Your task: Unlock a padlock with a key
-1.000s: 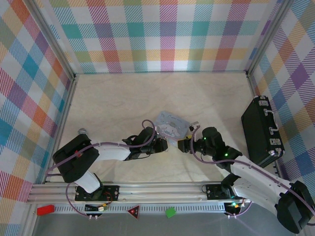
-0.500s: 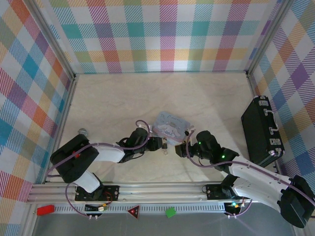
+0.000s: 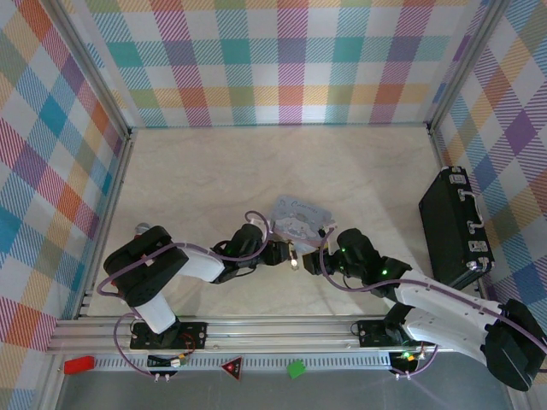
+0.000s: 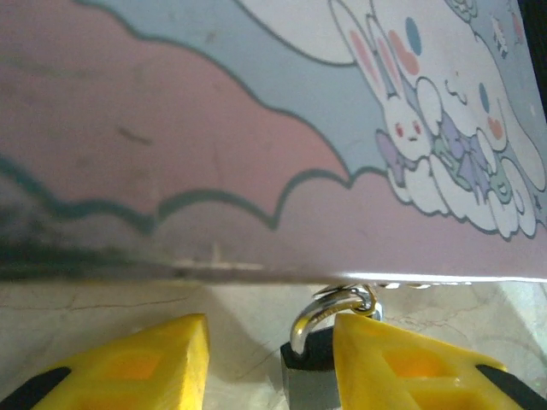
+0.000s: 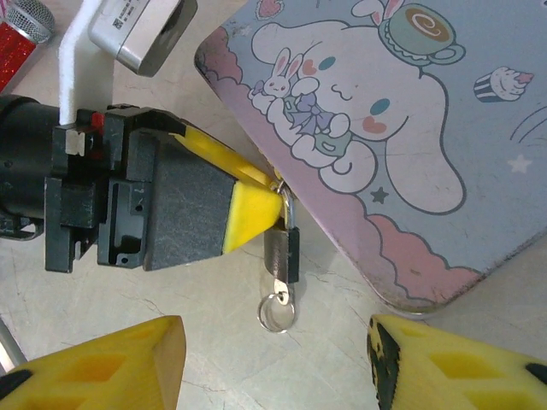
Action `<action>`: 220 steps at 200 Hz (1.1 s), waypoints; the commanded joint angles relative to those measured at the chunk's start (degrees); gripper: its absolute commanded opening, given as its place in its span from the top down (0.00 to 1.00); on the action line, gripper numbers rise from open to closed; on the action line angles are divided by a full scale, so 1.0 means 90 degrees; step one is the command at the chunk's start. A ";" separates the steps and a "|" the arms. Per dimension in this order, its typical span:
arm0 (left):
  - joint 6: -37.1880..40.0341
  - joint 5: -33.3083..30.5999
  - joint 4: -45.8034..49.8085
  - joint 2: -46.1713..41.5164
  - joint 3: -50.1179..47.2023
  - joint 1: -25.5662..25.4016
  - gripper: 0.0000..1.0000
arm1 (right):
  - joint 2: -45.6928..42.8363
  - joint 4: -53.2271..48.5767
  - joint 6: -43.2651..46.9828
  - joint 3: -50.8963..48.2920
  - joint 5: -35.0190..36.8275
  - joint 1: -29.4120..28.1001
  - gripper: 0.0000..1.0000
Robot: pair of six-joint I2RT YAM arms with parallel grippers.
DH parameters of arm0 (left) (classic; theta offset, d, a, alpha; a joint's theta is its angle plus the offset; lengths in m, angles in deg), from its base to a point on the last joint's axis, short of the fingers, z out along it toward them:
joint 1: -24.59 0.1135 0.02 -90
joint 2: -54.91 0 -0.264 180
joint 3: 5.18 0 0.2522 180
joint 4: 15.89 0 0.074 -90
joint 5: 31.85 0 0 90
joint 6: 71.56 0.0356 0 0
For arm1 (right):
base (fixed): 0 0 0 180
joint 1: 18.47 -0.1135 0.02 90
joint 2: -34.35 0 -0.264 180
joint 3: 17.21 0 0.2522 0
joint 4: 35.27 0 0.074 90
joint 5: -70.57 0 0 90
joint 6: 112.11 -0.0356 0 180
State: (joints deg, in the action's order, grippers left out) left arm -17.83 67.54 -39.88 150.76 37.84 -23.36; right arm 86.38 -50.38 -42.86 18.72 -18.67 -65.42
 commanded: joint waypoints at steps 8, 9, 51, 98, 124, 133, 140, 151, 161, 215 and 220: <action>0.0129 0.0046 -0.0130 0.0004 -0.0004 -0.0111 0.54 | 0.0002 0.0191 -0.0067 0.0091 0.0072 -0.0048 0.42; 0.0131 0.0048 -0.0140 -0.0001 -0.0011 -0.0112 0.54 | 0.0001 0.0190 -0.0067 0.0093 0.0072 -0.0047 0.42; 0.0061 0.0136 -0.0745 0.0103 -0.0118 -0.0309 0.49 | 0.0047 0.0265 -0.0055 0.0105 0.0063 -0.0046 0.42; -0.0017 -0.0224 -0.0155 0.0384 0.0245 -0.0347 0.56 | 0.0010 0.0214 -0.0100 0.0088 0.0048 -0.0055 0.42; -0.0021 -0.0445 0.0112 0.0313 0.0299 -0.0358 0.65 | -0.0061 0.0183 -0.0087 0.0061 0.0083 -0.0056 0.43; -0.0014 -0.0493 0.0166 0.0251 0.0285 -0.0357 0.69 | -0.0064 0.0190 -0.0104 0.0062 0.0085 -0.0056 0.43; 0.0005 -0.0541 0.0197 0.0204 0.0258 -0.0357 0.71 | -0.0045 0.0197 -0.0106 0.0056 0.0081 -0.0061 0.43; 0.0007 -0.0600 0.0220 0.0119 0.0219 -0.0357 0.77 | 0.0013 0.0235 -0.0116 0.0051 0.0044 -0.0057 0.44; 0.0002 -0.0613 0.0267 0.0032 0.0197 -0.0361 0.80 | 0.0068 0.0298 -0.0124 0.0037 0.0000 -0.0078 0.45; -0.0400 -0.0793 0.1352 -0.0763 0.0485 -0.0354 0.90 | 0.0328 0.0893 0.0441 -0.0082 0.0501 -0.0754 0.48; -0.0476 -0.0852 0.1518 -0.0832 0.0538 -0.0347 0.90 | 0.0348 0.0988 0.0505 -0.0112 0.0619 -0.0830 0.48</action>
State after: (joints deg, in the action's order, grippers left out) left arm -19.28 62.34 -33.19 147.53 40.07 -26.02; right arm 88.74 -46.60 -42.14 18.72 -17.21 -69.97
